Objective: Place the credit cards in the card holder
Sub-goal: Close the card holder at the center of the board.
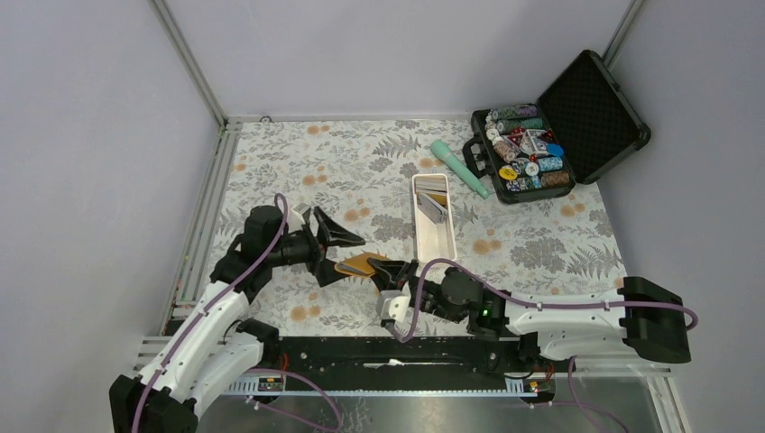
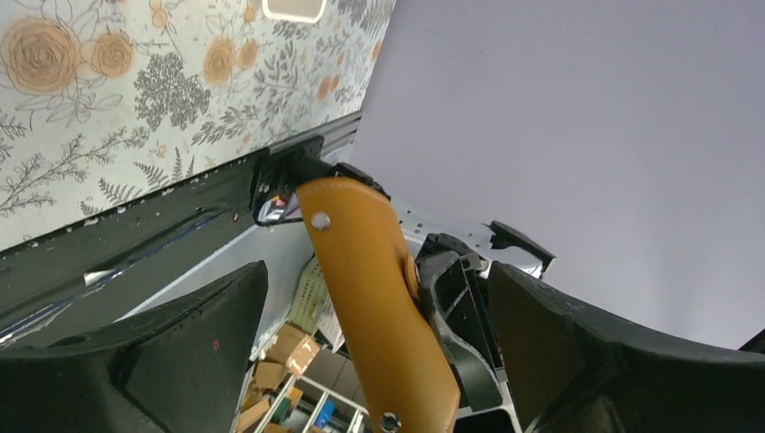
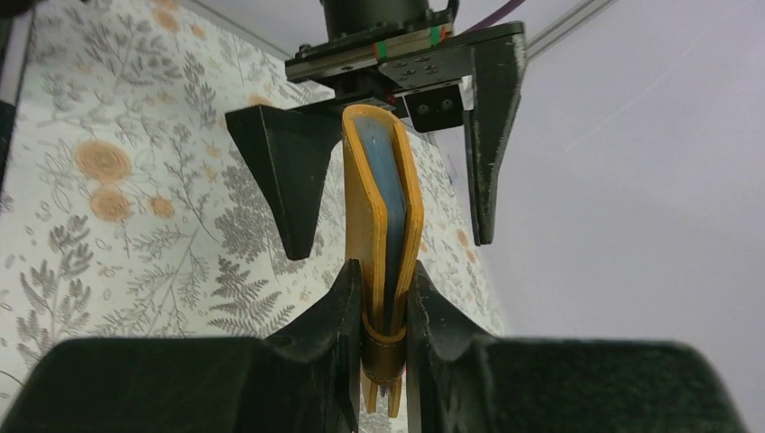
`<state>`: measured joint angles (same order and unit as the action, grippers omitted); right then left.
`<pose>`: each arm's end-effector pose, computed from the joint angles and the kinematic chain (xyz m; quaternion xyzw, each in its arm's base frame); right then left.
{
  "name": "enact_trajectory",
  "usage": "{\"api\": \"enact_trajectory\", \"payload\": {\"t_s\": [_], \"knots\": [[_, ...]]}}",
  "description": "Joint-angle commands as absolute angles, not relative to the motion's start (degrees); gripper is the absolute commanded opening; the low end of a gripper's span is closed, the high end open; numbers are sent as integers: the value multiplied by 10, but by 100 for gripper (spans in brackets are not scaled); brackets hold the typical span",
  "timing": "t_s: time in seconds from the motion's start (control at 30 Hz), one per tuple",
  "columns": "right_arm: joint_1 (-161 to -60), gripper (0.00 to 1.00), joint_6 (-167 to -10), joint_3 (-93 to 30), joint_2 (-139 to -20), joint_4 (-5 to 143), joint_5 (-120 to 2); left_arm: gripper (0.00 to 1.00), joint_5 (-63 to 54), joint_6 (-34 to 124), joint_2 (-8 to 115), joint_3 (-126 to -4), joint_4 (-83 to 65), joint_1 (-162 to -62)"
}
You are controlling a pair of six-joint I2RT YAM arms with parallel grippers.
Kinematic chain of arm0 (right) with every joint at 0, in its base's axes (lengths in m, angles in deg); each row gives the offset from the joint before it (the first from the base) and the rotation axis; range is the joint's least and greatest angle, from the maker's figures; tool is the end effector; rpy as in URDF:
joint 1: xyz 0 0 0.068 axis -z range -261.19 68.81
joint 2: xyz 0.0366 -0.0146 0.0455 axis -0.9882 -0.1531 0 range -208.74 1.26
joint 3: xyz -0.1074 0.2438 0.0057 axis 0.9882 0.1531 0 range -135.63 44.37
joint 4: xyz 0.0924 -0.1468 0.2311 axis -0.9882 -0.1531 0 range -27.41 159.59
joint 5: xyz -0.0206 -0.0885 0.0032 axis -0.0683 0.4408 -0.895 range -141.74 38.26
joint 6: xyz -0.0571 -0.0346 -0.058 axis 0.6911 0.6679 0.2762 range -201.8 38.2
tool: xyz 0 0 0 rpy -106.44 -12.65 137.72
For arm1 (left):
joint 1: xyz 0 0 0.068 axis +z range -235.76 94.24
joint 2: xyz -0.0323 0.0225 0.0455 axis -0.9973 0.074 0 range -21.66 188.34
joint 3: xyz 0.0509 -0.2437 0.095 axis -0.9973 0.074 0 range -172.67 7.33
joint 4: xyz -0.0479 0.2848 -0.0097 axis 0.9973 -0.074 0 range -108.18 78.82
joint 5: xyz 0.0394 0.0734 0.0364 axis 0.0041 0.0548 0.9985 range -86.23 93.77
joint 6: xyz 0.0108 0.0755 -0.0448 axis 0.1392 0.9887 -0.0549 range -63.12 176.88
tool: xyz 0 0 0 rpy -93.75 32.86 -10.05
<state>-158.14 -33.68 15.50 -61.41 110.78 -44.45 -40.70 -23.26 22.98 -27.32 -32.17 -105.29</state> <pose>0.0805 0.3034 0.2589 -0.5625 0.3462 0.1459 0.7365 0.1972 -0.1283 0.2389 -0.2455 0.7896 -0.5608 0.0424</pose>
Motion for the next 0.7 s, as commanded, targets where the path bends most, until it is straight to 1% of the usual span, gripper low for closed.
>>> {"api": "enact_trajectory", "payload": {"t_s": [0.0,0.07,0.17,0.23,0.3,0.37,0.4,0.43,0.47,0.53,0.57,0.67], "knots": [[-1591,0,-244,144,-645,1211,-400,93,-438,-231,220,-271,-325,-1069],[-1592,0,-232,146,-654,1225,-396,76,-438,-231,220,-270,-325,-1073],[-1592,0,-226,148,-657,1230,-397,57,-439,-231,219,-269,-323,-1076],[-1592,0,-227,153,-655,1232,-396,38,-438,-232,218,-268,-322,-1076],[-1593,0,-226,157,-653,1231,-397,25,-439,-233,217,-267,-321,-1076],[-1595,0,-226,160,-652,1229,-395,16,-439,-236,215,-263,-317,-1076],[-1597,0,-226,163,-651,1233,-391,9,-440,-239,214,-262,-313,-1076],[-1600,3,-227,167,-652,1241,-386,2,-439,-243,212,-261,-307,-1076],[-1603,13,-228,172,-652,1248,-379,0,-437,-249,208,-259,-299,-1076],[-1617,38,-230,185,-649,1261,-368,0,-423,-259,197,-256,-276,-1076],[-1623,47,-235,192,-645,1265,-361,0,-412,-262,190,-254,-262,-1076],[-1634,84,-288,209,-617,1267,-322,0,-356,-255,155,-247,-222,-1076]]}}
